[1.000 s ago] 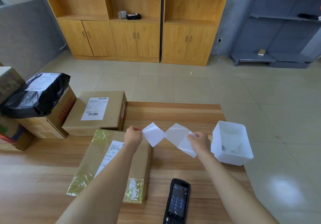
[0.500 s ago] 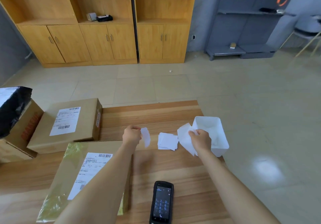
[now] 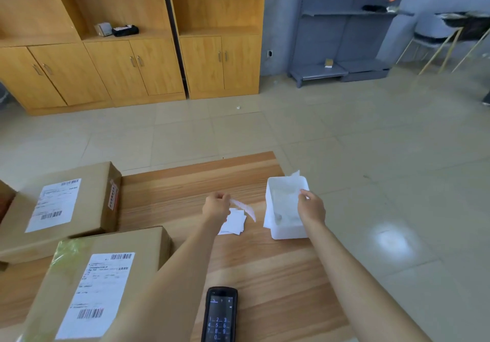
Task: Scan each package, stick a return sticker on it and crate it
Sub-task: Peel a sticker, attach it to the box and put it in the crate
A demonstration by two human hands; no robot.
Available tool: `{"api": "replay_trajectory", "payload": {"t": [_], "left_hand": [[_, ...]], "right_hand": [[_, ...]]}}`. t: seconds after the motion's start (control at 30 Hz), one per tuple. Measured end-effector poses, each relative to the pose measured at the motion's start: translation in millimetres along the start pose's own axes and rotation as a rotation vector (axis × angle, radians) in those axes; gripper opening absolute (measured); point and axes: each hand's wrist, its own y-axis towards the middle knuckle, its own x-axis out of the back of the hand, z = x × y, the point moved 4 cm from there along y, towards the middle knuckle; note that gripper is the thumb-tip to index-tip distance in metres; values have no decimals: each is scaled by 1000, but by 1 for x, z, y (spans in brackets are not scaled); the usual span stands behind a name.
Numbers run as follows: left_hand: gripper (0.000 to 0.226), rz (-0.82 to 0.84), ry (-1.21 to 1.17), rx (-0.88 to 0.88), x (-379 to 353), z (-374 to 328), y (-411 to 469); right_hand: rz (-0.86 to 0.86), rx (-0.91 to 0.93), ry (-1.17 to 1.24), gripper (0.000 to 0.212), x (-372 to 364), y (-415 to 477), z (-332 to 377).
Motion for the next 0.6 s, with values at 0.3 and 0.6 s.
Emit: {"api": "replay_trajectory", "payload": {"t": [0.3, 0.6], "left_hand": [[28, -23, 70, 53, 3, 4, 5], [18, -22, 69, -3, 13, 2, 7]], "right_hand": [[169, -28, -17, 51, -27, 2, -5], [578, 85, -38, 37, -63, -28, 10]]}}
